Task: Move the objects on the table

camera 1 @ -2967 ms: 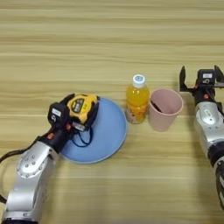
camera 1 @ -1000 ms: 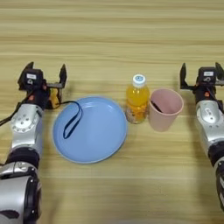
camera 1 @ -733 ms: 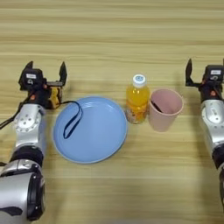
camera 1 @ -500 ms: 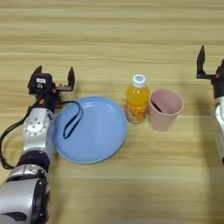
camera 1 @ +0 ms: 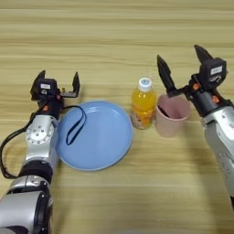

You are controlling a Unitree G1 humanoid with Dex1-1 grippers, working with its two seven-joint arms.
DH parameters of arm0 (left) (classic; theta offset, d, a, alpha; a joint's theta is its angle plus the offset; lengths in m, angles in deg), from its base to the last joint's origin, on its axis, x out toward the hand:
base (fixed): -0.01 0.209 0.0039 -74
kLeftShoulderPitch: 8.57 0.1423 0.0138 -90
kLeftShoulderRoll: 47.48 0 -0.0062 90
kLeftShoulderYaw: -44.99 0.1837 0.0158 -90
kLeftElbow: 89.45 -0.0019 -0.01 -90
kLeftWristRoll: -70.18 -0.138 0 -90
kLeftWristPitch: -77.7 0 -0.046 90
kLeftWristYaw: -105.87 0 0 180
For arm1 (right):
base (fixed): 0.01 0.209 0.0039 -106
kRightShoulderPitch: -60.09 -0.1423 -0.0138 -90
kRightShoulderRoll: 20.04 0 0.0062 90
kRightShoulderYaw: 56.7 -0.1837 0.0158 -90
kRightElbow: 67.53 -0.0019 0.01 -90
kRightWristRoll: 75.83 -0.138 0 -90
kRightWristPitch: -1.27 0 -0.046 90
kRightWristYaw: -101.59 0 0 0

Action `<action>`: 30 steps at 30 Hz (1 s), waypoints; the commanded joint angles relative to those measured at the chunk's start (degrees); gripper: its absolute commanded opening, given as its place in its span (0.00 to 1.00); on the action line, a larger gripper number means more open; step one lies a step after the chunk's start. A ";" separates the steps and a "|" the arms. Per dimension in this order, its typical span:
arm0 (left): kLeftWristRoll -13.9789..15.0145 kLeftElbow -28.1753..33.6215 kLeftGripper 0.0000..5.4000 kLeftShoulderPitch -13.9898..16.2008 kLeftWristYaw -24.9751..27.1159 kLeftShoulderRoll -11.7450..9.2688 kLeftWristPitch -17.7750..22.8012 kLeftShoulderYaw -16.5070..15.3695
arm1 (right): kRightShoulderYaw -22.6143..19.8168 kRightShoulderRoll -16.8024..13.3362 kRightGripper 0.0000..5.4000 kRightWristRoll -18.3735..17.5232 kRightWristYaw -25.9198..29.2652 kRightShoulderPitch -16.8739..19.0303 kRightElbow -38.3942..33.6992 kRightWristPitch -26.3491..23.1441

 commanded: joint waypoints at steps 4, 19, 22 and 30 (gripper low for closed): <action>-0.62 0.31 1.00 0.24 -0.62 0.52 0.37 0.35 | 4.77 1.47 1.00 -1.04 2.79 1.42 -1.08 -3.87; -0.58 0.18 1.00 0.24 -0.71 0.65 0.25 0.61 | 8.19 3.53 1.00 3.17 4.70 0.34 8.91 -1.00; -0.61 0.19 1.00 0.26 -0.72 0.67 0.25 0.65 | 8.66 3.81 1.00 4.19 5.15 0.20 10.08 -0.34; -0.71 0.01 1.00 0.20 -0.83 0.77 0.23 0.74 | 9.43 4.43 1.00 5.65 5.85 0.07 11.90 0.84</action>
